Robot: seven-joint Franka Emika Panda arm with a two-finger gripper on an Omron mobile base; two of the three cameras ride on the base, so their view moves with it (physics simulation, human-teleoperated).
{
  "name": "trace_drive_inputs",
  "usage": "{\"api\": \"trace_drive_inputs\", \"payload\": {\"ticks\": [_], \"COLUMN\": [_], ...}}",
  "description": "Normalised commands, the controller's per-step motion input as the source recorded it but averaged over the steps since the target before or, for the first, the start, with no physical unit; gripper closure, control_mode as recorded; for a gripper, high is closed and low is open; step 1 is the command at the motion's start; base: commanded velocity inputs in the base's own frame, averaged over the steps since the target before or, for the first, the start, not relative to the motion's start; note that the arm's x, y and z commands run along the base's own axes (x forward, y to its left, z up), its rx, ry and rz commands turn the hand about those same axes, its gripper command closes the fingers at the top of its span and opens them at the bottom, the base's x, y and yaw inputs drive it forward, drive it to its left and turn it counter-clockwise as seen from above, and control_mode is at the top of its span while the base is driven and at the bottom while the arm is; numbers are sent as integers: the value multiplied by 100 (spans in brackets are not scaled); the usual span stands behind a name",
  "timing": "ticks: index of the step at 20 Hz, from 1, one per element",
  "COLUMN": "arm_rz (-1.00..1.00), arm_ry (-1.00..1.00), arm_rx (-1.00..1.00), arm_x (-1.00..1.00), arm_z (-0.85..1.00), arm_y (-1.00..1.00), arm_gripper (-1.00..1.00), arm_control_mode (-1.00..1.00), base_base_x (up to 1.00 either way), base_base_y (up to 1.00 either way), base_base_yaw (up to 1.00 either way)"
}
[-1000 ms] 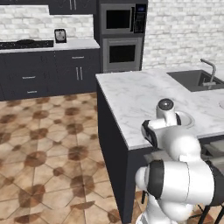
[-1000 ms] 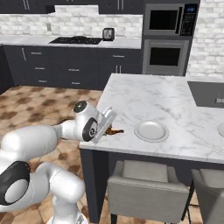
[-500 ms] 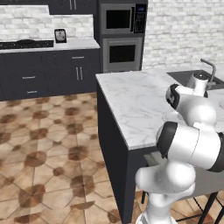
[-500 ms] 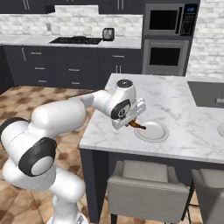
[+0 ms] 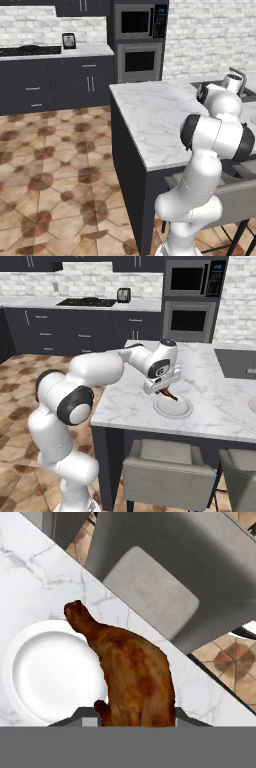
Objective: Take the chicken drumsticks from the pan and place one on each plate on the dining counter.
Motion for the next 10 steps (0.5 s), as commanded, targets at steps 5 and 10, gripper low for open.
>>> {"api": "trace_drive_inputs", "payload": {"ticks": [5,10], "arm_rz": [0,0], "arm_ry": [-9,-4], "arm_rx": [-1,0], "arm_x": [32,29], "arm_z": [-89,-28], "arm_y": [0,-12], "arm_gripper": [100,100], "arm_control_mode": [-100,-100], "base_base_x": [0,0], "base_base_y": [0,0], "base_base_yaw": [0,0]}}
